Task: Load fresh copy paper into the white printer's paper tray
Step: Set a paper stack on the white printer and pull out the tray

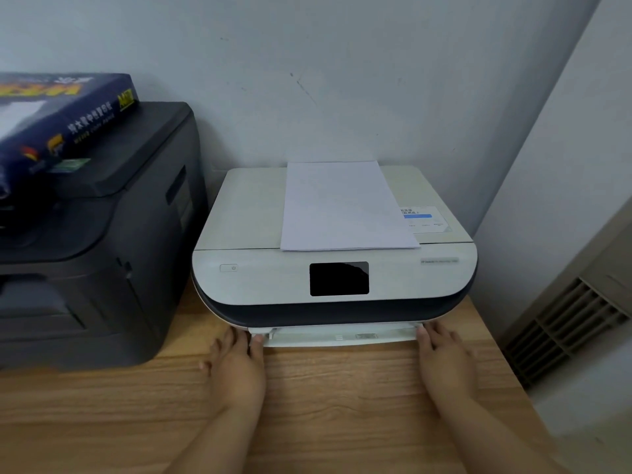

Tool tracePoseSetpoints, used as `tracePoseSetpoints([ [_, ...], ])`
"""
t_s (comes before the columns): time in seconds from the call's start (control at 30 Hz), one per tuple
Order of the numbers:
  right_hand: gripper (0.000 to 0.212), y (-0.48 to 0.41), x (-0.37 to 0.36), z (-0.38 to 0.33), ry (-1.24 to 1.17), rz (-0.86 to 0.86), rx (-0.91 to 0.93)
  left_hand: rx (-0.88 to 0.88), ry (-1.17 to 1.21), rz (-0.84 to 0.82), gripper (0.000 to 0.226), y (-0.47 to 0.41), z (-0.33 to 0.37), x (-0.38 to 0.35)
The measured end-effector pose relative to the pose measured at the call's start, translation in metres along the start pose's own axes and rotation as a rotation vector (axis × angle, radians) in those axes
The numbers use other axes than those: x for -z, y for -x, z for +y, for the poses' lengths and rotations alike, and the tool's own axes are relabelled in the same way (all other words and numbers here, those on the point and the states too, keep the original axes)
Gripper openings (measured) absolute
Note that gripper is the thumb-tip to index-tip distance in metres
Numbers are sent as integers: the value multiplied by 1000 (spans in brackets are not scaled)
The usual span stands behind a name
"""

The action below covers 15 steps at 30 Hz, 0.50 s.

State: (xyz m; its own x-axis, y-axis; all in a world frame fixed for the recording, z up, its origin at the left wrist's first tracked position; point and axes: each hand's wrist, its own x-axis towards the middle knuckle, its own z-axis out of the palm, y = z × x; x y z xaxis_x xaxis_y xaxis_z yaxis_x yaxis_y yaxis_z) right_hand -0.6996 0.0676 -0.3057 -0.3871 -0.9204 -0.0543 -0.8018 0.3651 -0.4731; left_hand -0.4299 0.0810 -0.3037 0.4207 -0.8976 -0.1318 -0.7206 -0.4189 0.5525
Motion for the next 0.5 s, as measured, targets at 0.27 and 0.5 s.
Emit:
tracePoseSetpoints([
  [0.27, 37, 1, -7, 2, -20, 44, -32, 35, -58, 56, 46, 4, 1, -4],
  [0.5, 37, 4, -7, 4, -37, 55, -29, 43, -25, 61, 42, 6, 1, -4],
])
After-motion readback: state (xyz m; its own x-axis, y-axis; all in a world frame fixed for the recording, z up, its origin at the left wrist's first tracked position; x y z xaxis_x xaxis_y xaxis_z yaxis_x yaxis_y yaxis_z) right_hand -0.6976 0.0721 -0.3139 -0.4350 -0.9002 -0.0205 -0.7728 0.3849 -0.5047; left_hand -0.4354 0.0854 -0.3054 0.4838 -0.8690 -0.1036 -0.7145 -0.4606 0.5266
